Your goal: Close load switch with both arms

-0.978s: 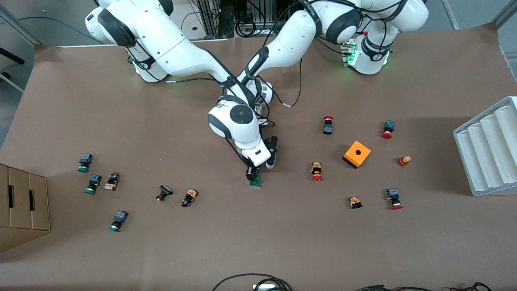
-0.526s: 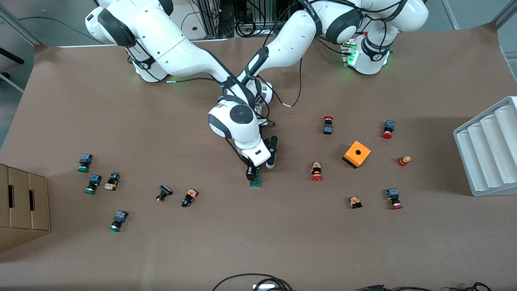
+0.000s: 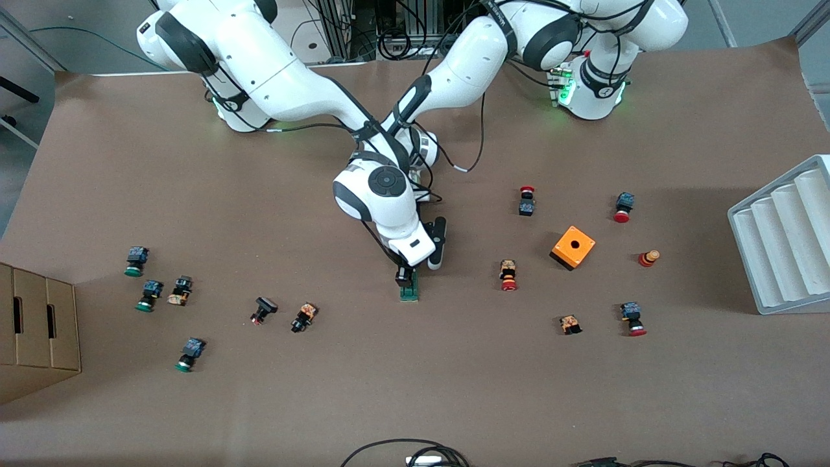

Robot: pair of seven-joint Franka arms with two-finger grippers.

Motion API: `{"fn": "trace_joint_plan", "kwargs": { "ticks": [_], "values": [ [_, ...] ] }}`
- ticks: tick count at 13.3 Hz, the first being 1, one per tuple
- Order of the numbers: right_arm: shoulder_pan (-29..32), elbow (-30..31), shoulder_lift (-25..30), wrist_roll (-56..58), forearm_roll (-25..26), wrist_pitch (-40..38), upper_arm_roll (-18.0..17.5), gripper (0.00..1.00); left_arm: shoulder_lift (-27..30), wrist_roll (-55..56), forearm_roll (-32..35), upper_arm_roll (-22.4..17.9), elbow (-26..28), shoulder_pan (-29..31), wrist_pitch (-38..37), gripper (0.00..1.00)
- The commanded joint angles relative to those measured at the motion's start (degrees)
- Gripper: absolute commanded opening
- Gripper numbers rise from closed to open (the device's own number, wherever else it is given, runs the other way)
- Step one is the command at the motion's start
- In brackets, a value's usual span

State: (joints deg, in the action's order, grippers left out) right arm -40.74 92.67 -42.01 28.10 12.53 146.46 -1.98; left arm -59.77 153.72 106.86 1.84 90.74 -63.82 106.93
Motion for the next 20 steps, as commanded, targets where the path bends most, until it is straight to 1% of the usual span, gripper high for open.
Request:
{"fn": "trace_joint_plan", "kwargs": {
  "ticks": [1, 16, 20],
  "values": [
    [0.8, -1.0, -0.1, 0.3, 1.5, 2.3, 0.8, 0.63, -1.0, 1.2, 1.0, -0.3, -0.6, -0.4, -1.0, 0.69],
    [1.1, -1.1, 0.3, 0.4, 1.6, 2.2, 0.8, 0.63, -1.0, 1.3, 1.0, -0.3, -0.6, -0.4, -1.1, 0.69],
    [1.8, -1.1, 0.5, 1.9, 1.6, 1.9, 0.8, 0.63, -1.0, 1.3, 1.0, -0.3, -0.6, -0.4, -1.1, 0.69]
  ]
}}
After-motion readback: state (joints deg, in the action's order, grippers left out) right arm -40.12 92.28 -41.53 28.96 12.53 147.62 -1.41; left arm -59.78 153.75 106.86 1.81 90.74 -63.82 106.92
